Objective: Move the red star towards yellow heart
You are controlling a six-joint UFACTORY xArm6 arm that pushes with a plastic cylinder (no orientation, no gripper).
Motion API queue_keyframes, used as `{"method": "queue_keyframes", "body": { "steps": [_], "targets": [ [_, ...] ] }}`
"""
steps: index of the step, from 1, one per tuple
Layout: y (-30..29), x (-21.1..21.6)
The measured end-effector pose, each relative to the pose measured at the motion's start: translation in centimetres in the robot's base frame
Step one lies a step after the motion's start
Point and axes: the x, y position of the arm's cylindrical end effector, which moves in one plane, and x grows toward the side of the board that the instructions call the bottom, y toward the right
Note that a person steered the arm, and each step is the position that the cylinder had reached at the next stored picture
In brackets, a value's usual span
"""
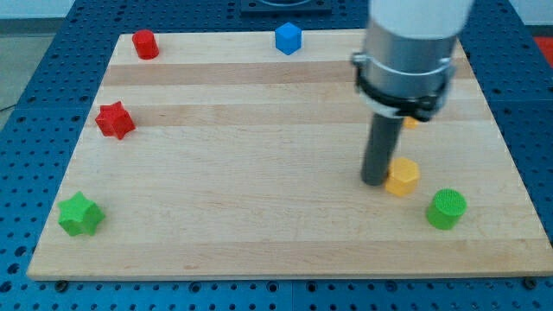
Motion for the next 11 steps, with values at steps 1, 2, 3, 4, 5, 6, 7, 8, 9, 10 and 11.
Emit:
{"method": "queue_keyframes", "body": {
  "steps": [1,2,3,4,5,6,7,8,9,10,11],
  "targets": [
    [2.9,0.0],
    [2.7,-0.1],
    [1.7,-1.6],
    [0.5,-1.9],
    [-7.5,-1.9],
    [-17.3,-1.2],
    [-28.2,-1.1],
    [-38.1,-2.6],
    [-42.9,-4.4],
    [-43.0,-5.9],
    [-40.3,-9.4]
  ]
}}
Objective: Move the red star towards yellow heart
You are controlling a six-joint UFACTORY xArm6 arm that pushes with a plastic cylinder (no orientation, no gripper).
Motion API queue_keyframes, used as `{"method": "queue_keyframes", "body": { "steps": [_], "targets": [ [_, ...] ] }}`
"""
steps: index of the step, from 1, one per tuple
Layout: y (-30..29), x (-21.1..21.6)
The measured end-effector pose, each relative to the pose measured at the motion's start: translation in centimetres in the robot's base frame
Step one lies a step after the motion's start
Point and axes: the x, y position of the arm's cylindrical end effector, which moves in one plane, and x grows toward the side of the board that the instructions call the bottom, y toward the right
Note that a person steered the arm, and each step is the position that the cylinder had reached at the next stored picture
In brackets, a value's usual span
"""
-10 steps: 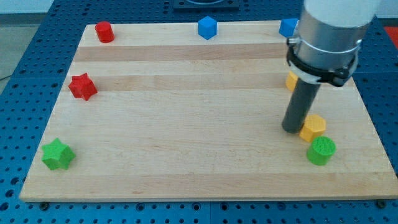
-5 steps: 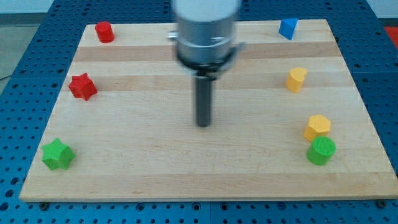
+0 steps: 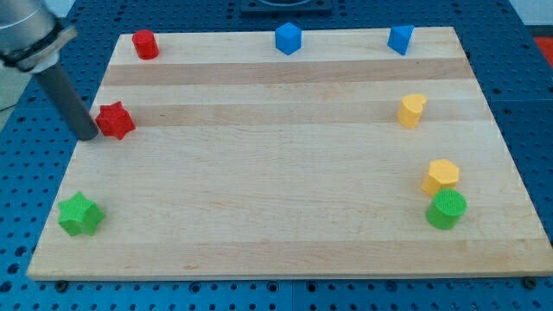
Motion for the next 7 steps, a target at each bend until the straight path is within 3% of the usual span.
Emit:
{"method": "queue_keyframes", "body": {
  "steps": [2,3,4,5,6,7],
  "targets": [
    [13.9,-1.8],
    [9.2,-2.2],
    [8.3,-4.4],
    [16.0,-5.7],
    [26.5,-5.1],
    [33.3,-3.3]
  ]
}}
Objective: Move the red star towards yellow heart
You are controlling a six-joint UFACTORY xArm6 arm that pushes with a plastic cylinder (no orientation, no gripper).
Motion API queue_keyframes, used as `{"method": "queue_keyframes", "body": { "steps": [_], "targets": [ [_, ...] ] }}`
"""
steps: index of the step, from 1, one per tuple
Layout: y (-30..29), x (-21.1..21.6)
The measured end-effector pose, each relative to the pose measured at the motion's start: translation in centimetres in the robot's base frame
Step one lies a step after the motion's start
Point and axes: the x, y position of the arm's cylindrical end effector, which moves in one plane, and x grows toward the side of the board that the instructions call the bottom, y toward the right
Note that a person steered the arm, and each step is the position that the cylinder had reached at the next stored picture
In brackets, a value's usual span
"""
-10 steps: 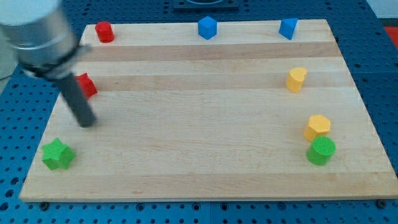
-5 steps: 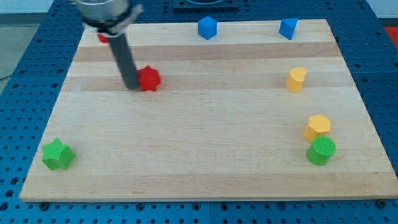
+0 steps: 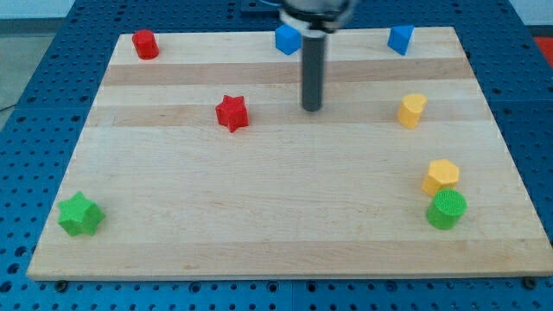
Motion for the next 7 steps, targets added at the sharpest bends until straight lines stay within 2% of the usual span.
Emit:
{"method": "queue_keyframes", "body": {
  "steps": [1,2,3,4,5,6,7],
  "targets": [
    [-3.3,-0.9],
    [-10.8,-2.6],
    [-18.0,-1.9],
    [-17.6,1.8],
    [-8.8,2.6],
    [-4.1,3.0],
    [-8.3,2.8]
  ]
}}
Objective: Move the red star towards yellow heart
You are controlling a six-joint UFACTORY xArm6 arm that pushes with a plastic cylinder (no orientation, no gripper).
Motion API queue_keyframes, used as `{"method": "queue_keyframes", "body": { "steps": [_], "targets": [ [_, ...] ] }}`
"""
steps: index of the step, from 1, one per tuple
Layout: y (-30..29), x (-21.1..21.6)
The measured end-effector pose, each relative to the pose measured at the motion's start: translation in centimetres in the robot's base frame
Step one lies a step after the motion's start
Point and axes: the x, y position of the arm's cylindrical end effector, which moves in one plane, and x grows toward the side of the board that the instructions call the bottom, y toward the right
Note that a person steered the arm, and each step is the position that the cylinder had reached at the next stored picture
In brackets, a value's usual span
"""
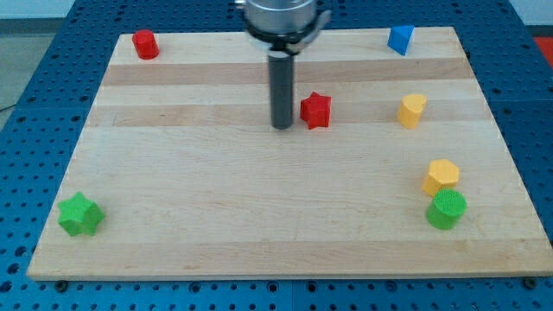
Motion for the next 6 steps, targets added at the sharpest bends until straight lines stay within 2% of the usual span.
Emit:
{"method": "queue_keyframes", "body": {
  "steps": [1,2,4,6],
  "targets": [
    [-1.2,-3.1],
    [0.7,-4.6],
    [8.4,1.3],
    [3.9,2.3]
  ]
}}
